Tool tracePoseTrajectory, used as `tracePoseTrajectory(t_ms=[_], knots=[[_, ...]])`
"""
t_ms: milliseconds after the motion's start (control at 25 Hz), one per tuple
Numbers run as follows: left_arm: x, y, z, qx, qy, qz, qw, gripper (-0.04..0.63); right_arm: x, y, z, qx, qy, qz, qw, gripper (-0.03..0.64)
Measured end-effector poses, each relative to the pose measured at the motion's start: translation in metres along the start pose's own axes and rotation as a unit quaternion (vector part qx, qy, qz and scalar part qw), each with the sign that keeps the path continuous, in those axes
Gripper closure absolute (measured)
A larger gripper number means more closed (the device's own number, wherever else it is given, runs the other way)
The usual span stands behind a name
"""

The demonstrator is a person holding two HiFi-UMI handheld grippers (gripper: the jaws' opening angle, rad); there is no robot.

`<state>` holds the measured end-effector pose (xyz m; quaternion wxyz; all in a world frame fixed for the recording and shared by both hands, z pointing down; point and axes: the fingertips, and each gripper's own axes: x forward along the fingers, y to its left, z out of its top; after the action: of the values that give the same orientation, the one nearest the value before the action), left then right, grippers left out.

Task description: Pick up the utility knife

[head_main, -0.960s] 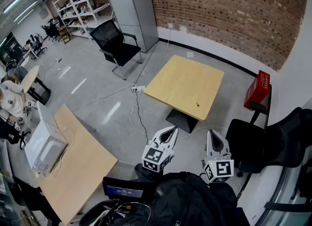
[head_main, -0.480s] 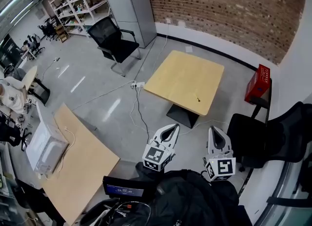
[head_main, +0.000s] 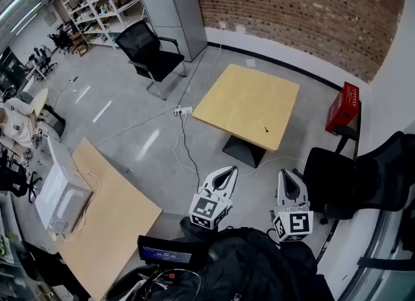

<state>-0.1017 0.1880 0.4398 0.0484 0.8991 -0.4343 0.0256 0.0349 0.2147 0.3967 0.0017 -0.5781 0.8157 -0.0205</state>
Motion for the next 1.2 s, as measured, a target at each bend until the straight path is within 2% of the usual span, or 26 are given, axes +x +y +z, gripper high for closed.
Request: tracePoseTrajectory(t_ms=[360,640,920,1200], knots=[[-0.027,0.003,-0.026,-0.004,0.024,-0.016,0.9996,0.595,-0.014,0.027,-0.024,0.019,0.018,-0.016,1.000,0.612],[-0.034,0.002,-0.050,-0.025,0.047,-0.028,0.9982,0.595,-0.017,0.043,-0.041,0.023,0.035,-0.018,0.999,0.612],[-0.014,0.003,-0.048,-0.029,0.040,-0.026,0.9984,0.595,-0.003,0.027,-0.040,0.017,0.037,-0.017,0.999,0.612],[0.028,0.032,-0.037,-0.026,0.036,0.008,0.9990,0.595,0.043,0.000,-0.027,0.013,0.021,0.003,1.000,0.612]])
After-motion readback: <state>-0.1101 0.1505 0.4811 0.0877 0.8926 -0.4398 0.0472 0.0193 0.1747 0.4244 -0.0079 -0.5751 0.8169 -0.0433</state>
